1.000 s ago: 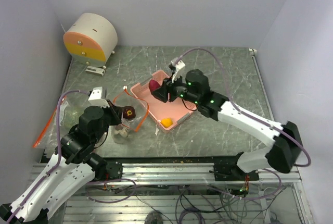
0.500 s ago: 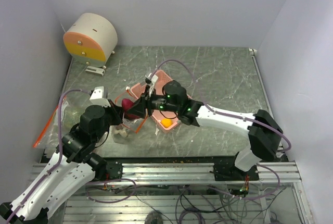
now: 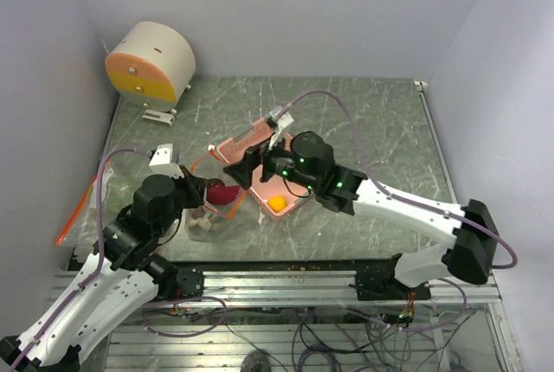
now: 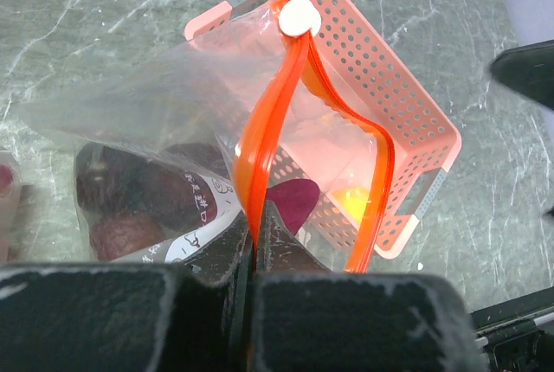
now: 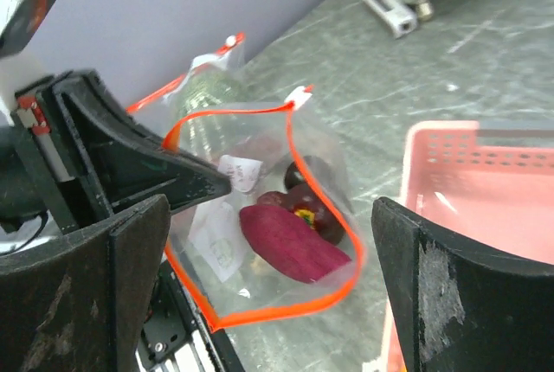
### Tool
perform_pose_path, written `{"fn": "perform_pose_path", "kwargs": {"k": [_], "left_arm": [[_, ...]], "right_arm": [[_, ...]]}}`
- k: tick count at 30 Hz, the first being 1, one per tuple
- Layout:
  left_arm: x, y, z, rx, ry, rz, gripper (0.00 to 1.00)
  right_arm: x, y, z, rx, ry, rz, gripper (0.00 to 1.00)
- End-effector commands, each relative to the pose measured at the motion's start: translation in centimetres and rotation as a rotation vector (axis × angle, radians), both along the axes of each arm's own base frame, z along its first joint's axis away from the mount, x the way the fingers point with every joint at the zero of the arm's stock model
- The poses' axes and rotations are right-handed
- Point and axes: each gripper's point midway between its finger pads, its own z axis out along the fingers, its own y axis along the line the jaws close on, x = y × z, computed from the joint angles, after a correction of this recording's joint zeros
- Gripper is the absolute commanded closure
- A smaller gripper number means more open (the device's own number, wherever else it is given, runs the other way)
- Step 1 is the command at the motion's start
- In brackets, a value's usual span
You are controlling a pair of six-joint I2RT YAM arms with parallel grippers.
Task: Place the food in the zip-top bag and seal the zipper
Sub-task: Place the fake vegetable in the zipper food storage bag, then pick up the fake fruit from the bin.
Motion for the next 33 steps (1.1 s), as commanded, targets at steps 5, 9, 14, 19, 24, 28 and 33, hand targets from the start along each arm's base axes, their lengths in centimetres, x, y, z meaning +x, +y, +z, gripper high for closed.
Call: {"fn": "perform_pose_path", "kwargs": {"k": [5, 9, 14, 19, 24, 28, 33], "left_arm": [[0.3, -0.5, 1.6, -0.037, -0.054, -0.016, 0.93], [0.4, -0.6, 1.4, -0.031, -0.051, -0.02, 0.93], [0.4, -0.8, 1.0, -0.033, -0.043, -0.022, 0.93], [0.2, -0.3, 1.0, -0.022, -0.042, -0.012, 0.93], [0.1, -0.1, 1.0, -0.022, -0.043, -0.005, 0.93], [0.1, -0.1, 0.8, -0.02, -0.038, -0.004, 0.93], [0.1, 0.0, 0.9, -0.024, -0.041, -0.001, 0.93]], "right_arm": [[4.2, -11.5, -10.7, -0.442, 0.277, -0.473, 0.0], [3.0, -12.4, -15.7, -0.556, 0.396, -0.401, 0.0], [1.8, -11.2, -18.9, -0.643, 0.452, -0.273, 0.0], [0.5, -10.4, -21.2, -0.692, 0.509, -0.169, 0.0], [0.1, -10.9, -23.2, -0.761, 0.534, -0.148, 0.04], [-0.8, -10.7, -24.3, -0.792, 0.568, -0.09, 0.19], [-0.3, -11.2, -24.0, -0.807, 0.55, -0.119, 0.62]]}}
